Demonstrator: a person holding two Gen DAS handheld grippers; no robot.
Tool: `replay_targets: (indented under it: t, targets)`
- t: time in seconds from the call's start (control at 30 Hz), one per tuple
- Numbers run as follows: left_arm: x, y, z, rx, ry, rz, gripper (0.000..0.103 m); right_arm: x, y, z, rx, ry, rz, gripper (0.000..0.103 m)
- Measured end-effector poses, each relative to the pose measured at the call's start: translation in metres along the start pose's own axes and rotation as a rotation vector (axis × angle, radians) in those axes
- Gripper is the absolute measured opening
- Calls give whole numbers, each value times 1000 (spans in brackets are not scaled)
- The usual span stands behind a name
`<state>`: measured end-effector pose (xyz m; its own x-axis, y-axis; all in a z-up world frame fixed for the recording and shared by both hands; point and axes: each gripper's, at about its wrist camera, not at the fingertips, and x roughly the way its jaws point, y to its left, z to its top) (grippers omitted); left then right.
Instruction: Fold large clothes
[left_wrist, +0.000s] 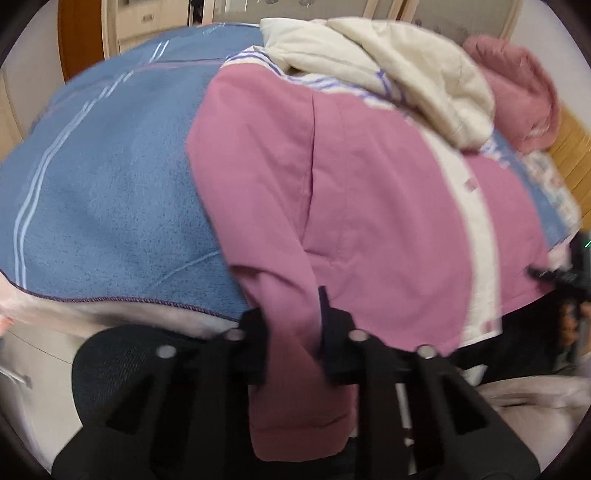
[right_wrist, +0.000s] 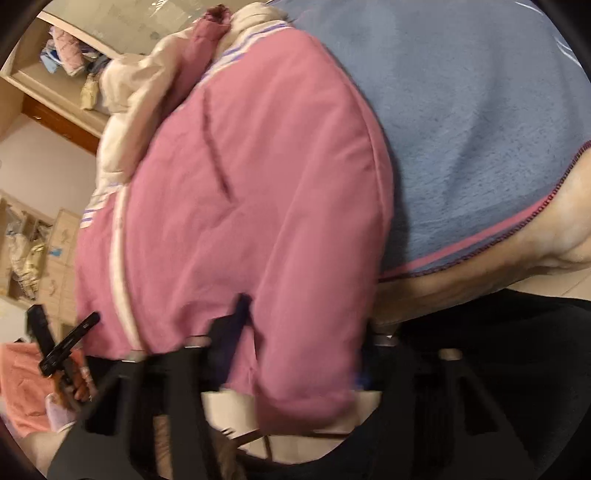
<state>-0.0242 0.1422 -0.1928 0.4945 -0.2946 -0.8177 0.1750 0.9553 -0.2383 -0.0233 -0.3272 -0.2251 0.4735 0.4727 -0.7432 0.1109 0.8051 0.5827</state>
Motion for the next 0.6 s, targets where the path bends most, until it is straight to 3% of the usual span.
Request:
replay_targets:
  t: [0.07, 0.13, 0.2, 0.27, 0.33, 0.4, 0.47, 0.53, 0.6]
  targets:
    - [-17, 1, 7, -14, -24, -92, 14, -15, 13, 3, -44, -4, 118, 18]
    - [-34, -8, 17, 9, -70, -178, 14, -33, 29, 12, -79, -59, 267, 17]
    - [-66, -13, 38, 28, -178, -349, 14, -43, 39, 29, -85, -119, 385, 17]
    - [-88, -11, 67, 36, -267, -449, 14, -50, 54, 61, -97, -170, 482, 17]
    - [-99, -6, 112, 30, -337, -521, 14, -55, 75, 103, -123, -226, 519, 16]
    - [-100, 0, 161, -3, -382, -543, 14, -61, 98, 157, -128, -317, 561, 16]
    - [-93, 11, 211, -48, -423, -512, 15, -60, 116, 218, -83, -409, 572, 16]
    - [-79, 33, 267, -152, -447, -419, 15, -51, 121, 279, 10, -480, 483, 16]
    - [-52, 64, 314, -326, -402, -377, 18, -36, 115, 323, 114, -532, 406, 17]
